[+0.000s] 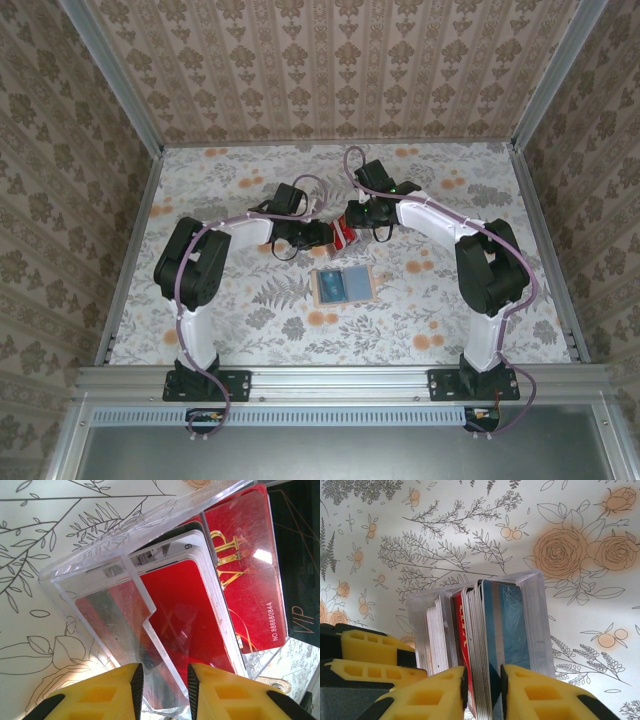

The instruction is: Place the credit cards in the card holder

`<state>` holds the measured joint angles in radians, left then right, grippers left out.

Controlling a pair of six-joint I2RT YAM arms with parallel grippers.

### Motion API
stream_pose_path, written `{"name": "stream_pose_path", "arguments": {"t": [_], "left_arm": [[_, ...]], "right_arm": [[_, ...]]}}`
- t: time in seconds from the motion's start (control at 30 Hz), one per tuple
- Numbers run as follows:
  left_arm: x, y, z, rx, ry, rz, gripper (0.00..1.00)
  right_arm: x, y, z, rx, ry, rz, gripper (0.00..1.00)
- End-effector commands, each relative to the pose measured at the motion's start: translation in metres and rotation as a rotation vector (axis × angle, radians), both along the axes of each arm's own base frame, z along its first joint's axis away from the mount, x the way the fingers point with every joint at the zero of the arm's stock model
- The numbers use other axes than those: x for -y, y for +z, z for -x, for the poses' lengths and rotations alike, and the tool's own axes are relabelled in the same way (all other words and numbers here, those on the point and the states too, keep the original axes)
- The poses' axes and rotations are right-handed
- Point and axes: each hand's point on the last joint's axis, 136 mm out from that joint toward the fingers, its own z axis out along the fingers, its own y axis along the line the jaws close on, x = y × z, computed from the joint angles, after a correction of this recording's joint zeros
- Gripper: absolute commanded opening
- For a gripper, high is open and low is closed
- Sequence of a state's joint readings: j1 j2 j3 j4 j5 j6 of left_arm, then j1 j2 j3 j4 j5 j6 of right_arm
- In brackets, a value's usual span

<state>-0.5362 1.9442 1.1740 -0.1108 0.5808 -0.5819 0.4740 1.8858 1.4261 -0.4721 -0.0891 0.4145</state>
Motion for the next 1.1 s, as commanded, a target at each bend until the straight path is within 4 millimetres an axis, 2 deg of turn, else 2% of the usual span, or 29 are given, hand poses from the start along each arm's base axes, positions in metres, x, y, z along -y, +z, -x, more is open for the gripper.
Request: {"name": "stream_pose_path", "arguments": {"t": [0.0,0.27,0.5,0.87,1.07], "left_arm": [[0.006,0.005,0.0,0.017,-0.026,0.006,0.32],[0.008,0.003,-0.001,0.015,-0.033,0.005,0.32],[0.007,0.004,-0.001,0.017,-0.035,0.004,0.32],[0.004,0.011,-0.002,0.038,-0.024,0.002,0.32],[0.004,0.024,-0.004,0.073,-0.019,0.012,0.32]], "right_arm": [[-0.005,0.014,0.01,0.008,0.027,-0.026,0.22],[-0.002,0.015,0.009,0.009,0.02,-0.028,0.13],[0.003,0.017,0.007,0.011,0.014,-0.014,0.09],[0.026,0.054,0.009,0.104,-0.02,-0.024,0.09],[0.028,0.074,0.019,0.154,-0.007,-0.09,0.09]]}}
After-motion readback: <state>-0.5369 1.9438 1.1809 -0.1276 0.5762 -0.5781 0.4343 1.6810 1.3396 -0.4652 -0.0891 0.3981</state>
